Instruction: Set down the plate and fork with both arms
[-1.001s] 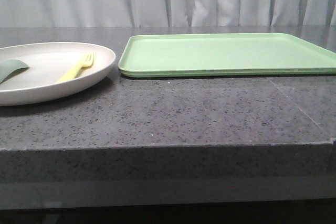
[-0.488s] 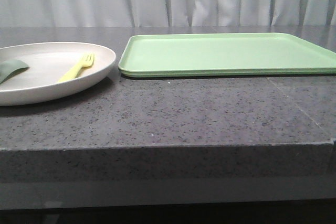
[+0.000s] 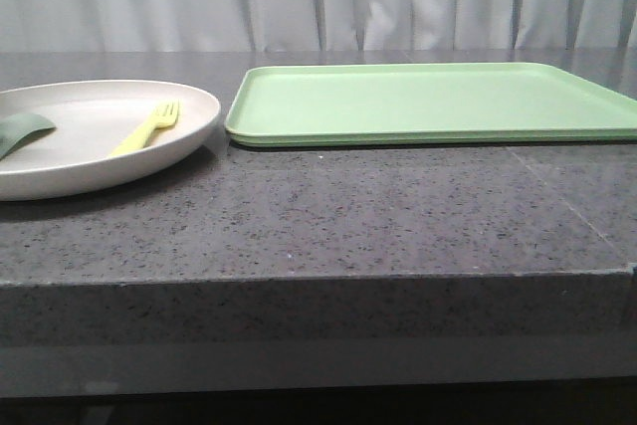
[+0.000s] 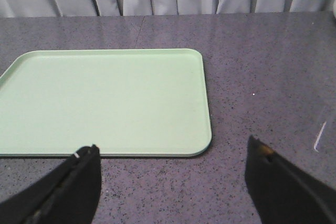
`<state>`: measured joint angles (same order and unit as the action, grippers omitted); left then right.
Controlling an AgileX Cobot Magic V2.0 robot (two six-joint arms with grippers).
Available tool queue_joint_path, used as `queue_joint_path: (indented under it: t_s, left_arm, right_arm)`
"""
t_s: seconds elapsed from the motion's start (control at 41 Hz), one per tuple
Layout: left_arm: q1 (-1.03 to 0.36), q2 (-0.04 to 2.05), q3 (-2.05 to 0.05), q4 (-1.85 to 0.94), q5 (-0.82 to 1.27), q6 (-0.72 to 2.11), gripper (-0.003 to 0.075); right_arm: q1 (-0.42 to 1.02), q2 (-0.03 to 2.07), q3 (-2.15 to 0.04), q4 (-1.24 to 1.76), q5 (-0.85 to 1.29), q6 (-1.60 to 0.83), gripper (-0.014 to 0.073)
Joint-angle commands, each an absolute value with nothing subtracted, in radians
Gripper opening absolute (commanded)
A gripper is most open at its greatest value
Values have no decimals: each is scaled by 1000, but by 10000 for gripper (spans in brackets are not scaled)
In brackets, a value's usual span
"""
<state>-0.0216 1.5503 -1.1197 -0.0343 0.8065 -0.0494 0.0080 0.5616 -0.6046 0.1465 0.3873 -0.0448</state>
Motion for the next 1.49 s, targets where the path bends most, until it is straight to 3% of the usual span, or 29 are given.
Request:
queue_joint_path:
  t_s: [0.0, 0.122, 0.366, 0.659, 1.05, 1.27, 1.465]
  left_arm:
    - [-24, 1518, -1150, -45, 780, -53, 382]
    - [-24, 1518, -1150, -47, 778, -53, 278]
    - [-24, 1518, -1150, -49, 770, -53, -16]
    - [4, 1504, -1150, -96, 768, -36, -18]
    - [198, 1476, -1152, -831, 826, 457, -18]
    - [145, 1496, -1231, -879, 829, 472, -18]
    - [8, 1613, -1409, -888, 831, 408, -18]
  right_arm:
    - [4, 570, -643, 147, 319, -50, 590]
    - [4, 570, -643, 147, 319, -50, 590]
    - [4, 570, -643, 147, 319, -50, 590]
    - [4, 570, -643, 147, 317, -50, 590]
    - [4, 570, -643, 147, 315, -50, 590]
    - [4, 570, -643, 147, 313, -50, 590]
    - [4, 570, -643, 147, 312, -50, 590]
